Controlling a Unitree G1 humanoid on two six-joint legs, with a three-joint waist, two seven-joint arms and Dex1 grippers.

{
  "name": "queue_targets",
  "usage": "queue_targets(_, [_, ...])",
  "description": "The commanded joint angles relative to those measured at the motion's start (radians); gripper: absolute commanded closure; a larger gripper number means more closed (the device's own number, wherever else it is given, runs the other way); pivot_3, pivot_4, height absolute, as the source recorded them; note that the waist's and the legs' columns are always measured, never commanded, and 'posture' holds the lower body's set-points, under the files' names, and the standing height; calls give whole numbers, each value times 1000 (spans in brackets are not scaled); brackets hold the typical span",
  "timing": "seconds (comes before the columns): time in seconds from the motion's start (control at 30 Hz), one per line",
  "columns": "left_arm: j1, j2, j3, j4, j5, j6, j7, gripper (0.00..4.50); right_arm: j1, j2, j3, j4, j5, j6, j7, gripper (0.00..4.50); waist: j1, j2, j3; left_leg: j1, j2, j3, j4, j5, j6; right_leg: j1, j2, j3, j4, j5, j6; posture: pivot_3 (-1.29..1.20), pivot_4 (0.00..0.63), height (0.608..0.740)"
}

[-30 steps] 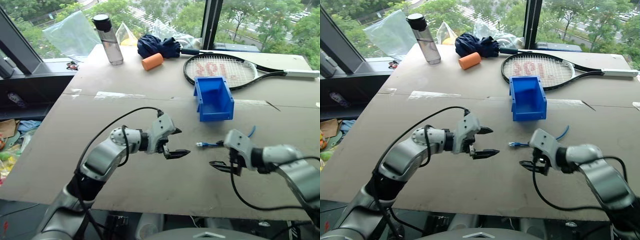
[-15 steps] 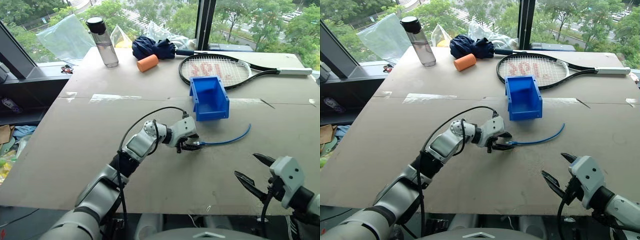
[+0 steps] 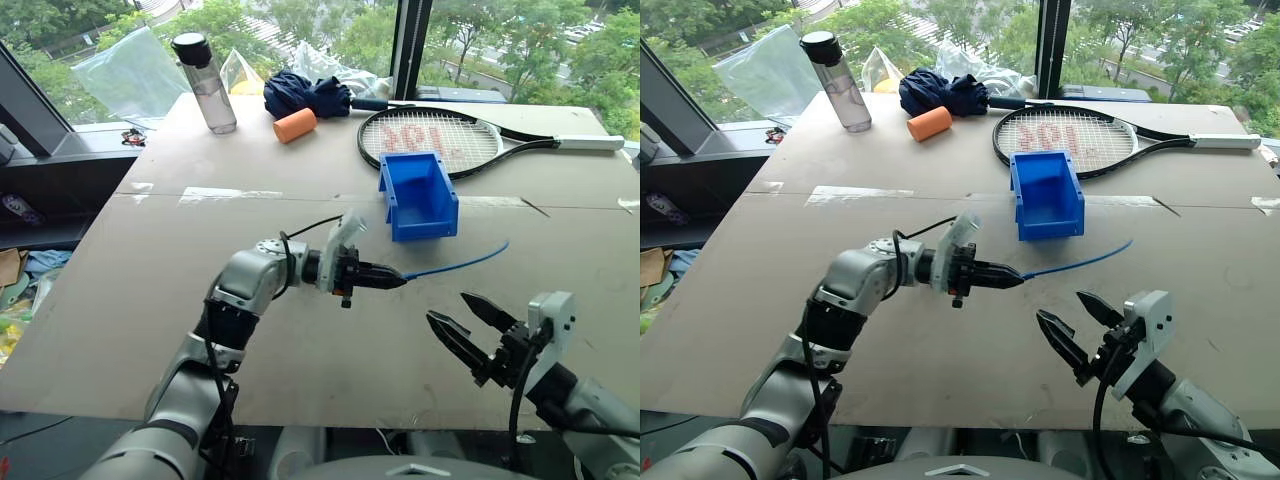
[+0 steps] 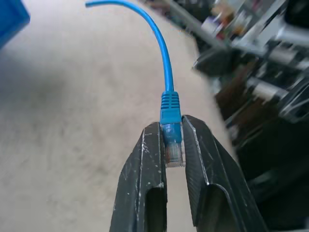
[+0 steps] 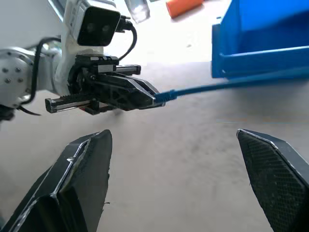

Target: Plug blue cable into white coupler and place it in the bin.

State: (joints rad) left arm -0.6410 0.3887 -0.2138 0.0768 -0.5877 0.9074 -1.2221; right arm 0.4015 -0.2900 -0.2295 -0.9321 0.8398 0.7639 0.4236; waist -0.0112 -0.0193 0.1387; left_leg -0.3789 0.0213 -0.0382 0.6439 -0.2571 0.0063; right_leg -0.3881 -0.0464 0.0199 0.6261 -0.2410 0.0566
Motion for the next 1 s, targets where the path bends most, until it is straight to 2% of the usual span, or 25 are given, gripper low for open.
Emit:
queue_targets(0.03, [1,-1,91,-104,-167,197,35,4479,-83,7,-13,9,307,5,-130,341,0,0,0,0,0,0,0,0,0,0,0,0,0,0,0,0,150,740])
queue_targets(0.07, [-2,-6,116,-120,-202,239,53,4479,-107,-2,-17,19,381,-5,-159,341,0,0,0,0,0,0,0,0,0,0,0,0,0,0,0,0,150,740])
queue_targets(0.1, [-5,-11,136,-139,-234,272,70,4495,-140,-14,-17,35,445,-12,-192,591,0,0,0,0,0,0,0,0,0,0,0,0,0,0,0,0,150,740])
queue_targets(0.23, [11,-22,171,-203,-300,329,129,4500,-217,-72,6,67,590,-27,-286,2066,0,0,0,0,-1,0,0,0,0,0,0,0,0,2,-2,0,150,740])
queue_targets(0.27, [14,-27,182,-212,-317,341,145,4500,-235,-88,22,76,608,-23,-304,2607,0,0,0,0,-1,0,0,0,0,0,0,0,0,2,-2,0,150,740])
queue_targets(0.53, [14,-50,225,-247,-414,391,234,4500,-270,-138,85,114,712,-62,-362,2607,-1,0,0,0,-2,0,0,0,0,0,0,1,0,2,-2,0,150,740])
queue_targets(0.63, [14,-51,227,-262,-441,401,248,4500,-280,-144,95,125,749,-80,-371,3445,-1,0,0,0,-2,0,0,0,0,0,0,1,0,2,-2,0,150,740])
queue_targets(0.7, [12,-49,229,-261,-453,403,254,4500,-275,-157,101,130,757,-85,-363,4325,0,0,0,0,-2,0,0,0,0,0,0,1,0,2,-2,0,150,740])
queue_targets(0.73, [11,-46,229,-259,-456,402,255,4500,-271,-164,104,131,758,-86,-358,4482,0,0,0,0,-2,0,0,0,0,0,0,1,0,2,-2,0,150,740])
queue_targets(0.93, [14,-29,215,-253,-443,370,248,4500,-249,-185,124,128,771,-113,-331,4482,-1,0,0,0,-2,0,0,0,0,0,0,1,0,1,-2,0,150,740])
queue_targets(1.0, [14,-10,216,-257,-460,388,235,3491,-244,-187,129,128,768,-121,-321,4500,-1,0,0,0,-2,1,0,0,0,0,0,1,0,1,-2,0,150,740])
